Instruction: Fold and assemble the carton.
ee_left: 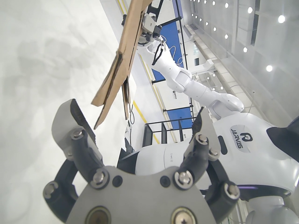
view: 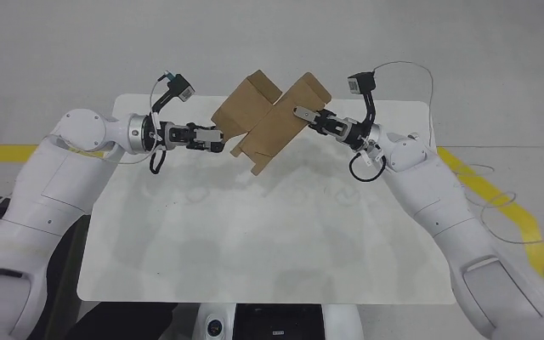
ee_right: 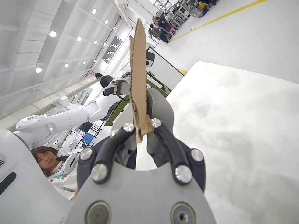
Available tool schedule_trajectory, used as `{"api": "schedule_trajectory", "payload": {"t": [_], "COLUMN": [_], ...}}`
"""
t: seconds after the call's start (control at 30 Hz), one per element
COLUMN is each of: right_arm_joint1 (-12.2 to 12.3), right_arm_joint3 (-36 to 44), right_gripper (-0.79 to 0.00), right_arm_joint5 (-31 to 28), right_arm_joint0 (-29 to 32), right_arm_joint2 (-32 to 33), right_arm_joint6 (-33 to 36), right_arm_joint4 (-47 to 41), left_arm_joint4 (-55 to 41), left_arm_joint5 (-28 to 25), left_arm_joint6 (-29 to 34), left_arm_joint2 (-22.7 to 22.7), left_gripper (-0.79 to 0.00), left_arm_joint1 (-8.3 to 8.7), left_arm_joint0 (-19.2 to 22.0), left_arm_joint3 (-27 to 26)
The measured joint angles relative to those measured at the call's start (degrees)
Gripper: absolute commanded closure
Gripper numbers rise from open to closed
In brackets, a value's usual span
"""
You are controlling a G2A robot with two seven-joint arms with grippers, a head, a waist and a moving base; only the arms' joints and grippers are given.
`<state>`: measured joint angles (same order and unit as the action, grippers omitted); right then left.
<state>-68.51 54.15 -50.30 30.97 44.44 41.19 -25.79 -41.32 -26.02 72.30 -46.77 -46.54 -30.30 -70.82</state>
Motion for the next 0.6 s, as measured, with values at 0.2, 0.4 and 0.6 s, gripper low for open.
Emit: {"api": "schedule_trajectory", "payload": {"t": [0.2, 0.4, 0.6], "right_arm_joint1": [-0.5, -0.9, -1.1], "right_arm_joint3": [-1.3, -1.7, -1.5], "right_gripper": [0.0, 0.0, 0.0], "right_arm_joint5": [-0.3, -0.5, -0.1], "right_arm_joint0": [-0.3, -0.2, 0.2], "right_arm_joint2": [0.6, 1.5, 2.0], "right_arm_joint6": [-1.5, -4.2, -4.1], "right_arm_joint4": [2.9, 6.5, 7.6], "left_arm_joint4": [-0.7, -1.8, -2.3], "left_arm_joint5": [-0.9, 0.7, 1.6], "left_arm_joint6": [1.3, 3.4, 3.3], "left_arm_joint2": [-2.8, -5.7, -7.7], "left_gripper": [-0.785, -0.785, -0.785], "left_arm_joint1": [0.46, 1.04, 1.16], "left_arm_joint0": [-1.6, -3.3, -4.5], "left_arm_joint3": [-2.3, -4.3, -5.8]}}
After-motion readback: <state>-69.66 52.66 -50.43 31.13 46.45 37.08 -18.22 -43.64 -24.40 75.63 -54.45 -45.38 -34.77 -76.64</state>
